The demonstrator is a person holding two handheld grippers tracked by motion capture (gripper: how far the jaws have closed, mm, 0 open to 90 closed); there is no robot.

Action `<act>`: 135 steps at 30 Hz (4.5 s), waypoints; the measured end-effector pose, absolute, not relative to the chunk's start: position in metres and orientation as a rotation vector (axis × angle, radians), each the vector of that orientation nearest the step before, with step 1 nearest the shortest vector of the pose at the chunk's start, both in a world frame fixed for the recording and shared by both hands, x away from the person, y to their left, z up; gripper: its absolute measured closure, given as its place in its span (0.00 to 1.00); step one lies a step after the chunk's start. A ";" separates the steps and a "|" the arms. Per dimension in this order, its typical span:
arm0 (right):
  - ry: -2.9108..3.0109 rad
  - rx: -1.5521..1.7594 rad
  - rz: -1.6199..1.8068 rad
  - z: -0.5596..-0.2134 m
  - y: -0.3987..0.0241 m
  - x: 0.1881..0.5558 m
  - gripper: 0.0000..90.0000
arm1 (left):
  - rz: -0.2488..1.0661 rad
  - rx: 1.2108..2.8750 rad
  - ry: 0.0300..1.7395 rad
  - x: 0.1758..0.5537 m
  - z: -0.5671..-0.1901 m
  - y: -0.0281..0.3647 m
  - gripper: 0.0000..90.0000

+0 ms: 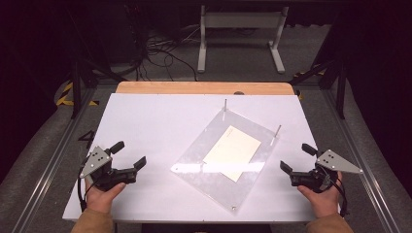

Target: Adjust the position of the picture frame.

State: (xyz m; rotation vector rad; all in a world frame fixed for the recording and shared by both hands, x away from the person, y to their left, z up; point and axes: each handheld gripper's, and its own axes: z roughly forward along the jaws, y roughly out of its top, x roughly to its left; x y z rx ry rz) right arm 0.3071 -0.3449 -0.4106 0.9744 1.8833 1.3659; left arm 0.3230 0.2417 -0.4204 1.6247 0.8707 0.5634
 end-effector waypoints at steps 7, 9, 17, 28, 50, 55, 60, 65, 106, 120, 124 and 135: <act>1.886 0.968 1.362 -0.409 -0.343 0.305 0.01 | 0.554 1.616 0.884 0.328 -0.418 0.237 0.08; 1.886 0.971 1.359 -0.409 -0.343 0.305 0.01 | 0.561 1.628 0.885 0.330 -0.415 0.233 0.09; 1.882 0.984 1.353 -0.407 -0.345 0.299 0.01 | 0.527 1.648 0.854 0.343 -0.407 0.217 0.11; 1.874 0.999 1.341 -0.407 -0.349 0.291 0.01 | 0.447 1.689 0.770 0.354 -0.398 0.185 0.11; 1.944 0.974 1.255 -0.412 -0.341 0.292 0.23 | 0.372 1.903 0.879 0.396 -0.423 0.152 0.59; 2.014 0.972 1.239 -0.415 -0.337 0.295 0.28 | 0.338 1.964 0.904 0.403 -0.430 0.149 0.79; 2.022 0.980 1.232 -0.415 -0.336 0.296 0.30 | 0.210 2.028 0.927 0.414 -0.442 0.148 0.99; 2.060 0.986 1.220 -0.419 -0.336 0.300 0.34 | 0.156 2.120 0.958 0.418 -0.451 0.142 1.00; 2.041 1.260 1.080 -0.419 -0.341 0.399 0.79 | 0.062 2.190 0.959 0.420 -0.458 0.135 1.00; 2.040 1.289 0.992 -0.427 -0.340 0.435 0.94 | 0.056 2.180 0.967 0.420 -0.458 0.136 1.00; 2.056 1.263 0.951 -0.423 -0.336 0.436 0.94 | 0.055 2.178 0.970 0.419 -0.458 0.136 1.00; 2.051 1.170 0.970 -0.401 -0.326 0.451 0.94 | 0.073 2.195 0.971 0.414 -0.457 0.139 1.00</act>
